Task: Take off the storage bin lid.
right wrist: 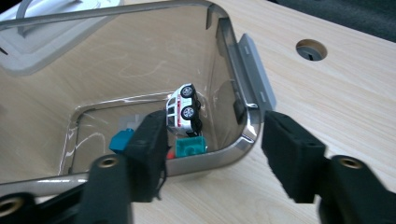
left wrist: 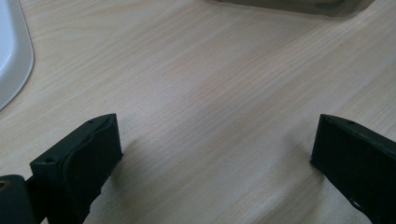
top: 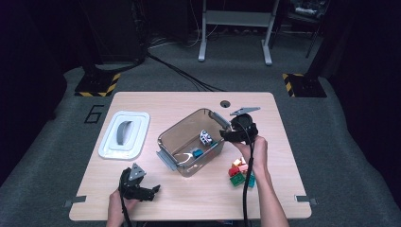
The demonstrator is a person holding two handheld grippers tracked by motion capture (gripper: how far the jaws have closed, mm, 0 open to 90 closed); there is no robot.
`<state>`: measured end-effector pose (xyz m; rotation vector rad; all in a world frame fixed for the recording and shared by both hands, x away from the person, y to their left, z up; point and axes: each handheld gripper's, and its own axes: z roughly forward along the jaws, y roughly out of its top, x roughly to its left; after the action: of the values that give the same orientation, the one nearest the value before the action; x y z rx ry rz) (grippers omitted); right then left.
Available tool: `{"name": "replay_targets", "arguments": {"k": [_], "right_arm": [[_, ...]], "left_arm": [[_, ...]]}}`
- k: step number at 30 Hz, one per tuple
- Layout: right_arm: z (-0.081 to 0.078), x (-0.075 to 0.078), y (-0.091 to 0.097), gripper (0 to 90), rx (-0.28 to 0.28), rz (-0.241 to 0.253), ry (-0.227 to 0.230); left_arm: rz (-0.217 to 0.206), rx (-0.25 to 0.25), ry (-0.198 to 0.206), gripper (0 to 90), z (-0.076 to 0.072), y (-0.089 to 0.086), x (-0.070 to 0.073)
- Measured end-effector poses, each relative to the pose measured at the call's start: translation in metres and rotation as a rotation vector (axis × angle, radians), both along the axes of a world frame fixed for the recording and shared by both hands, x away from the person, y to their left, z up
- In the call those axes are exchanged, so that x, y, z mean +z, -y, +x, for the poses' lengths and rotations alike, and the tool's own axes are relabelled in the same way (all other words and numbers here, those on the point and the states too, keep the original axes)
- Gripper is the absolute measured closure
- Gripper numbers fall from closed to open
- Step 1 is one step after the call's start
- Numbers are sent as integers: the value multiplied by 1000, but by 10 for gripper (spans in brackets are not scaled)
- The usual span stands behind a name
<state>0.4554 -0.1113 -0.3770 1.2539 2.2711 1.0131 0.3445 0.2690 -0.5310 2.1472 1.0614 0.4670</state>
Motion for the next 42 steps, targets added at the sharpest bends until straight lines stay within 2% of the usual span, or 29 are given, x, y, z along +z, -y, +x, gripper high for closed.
{"name": "replay_targets", "arguments": {"k": [5, 9, 17, 20, 21, 23, 26, 28, 31, 37, 42], "right_arm": [[-12, 3, 14, 234, -15, 31, 19], [-24, 1, 27, 174, -22, 28, 35], [-47, -19, 52, 69, -52, 16, 14], [-56, -30, 59, 54, -77, 8, -8], [-59, -34, 60, 50, -95, 7, -21], [-66, -43, 64, 52, -102, -13, -24], [-77, -60, 66, 64, -149, -34, -45], [-83, -73, 70, 64, -158, -49, -68], [-91, -89, 76, 63, -193, -45, -96], [-98, -112, 79, 47, -224, -35, -123], [-100, -122, 74, 83, -246, -43, -128]], "left_arm": [[-4, 1, -2, 15, 0, 0, 0], [2, -1, 1, 15, 0, 0, 0], [-3, -2, -4, 15, 0, 0, 0], [-9, 1, -8, 15, 0, 1, 0], [3, -6, -5, 15, 0, 0, 0], [-5, 1, -9, 15, -1, 0, 0], [-4, 0, -8, 15, -1, 1, 0], [-5, 5, -3, 15, -1, 1, 0], [-4, 0, -10, 15, -1, 0, 0], [-2, 0, -9, 15, 0, 0, 0], [-5, 1, -10, 14, -1, 0, 0]]}}
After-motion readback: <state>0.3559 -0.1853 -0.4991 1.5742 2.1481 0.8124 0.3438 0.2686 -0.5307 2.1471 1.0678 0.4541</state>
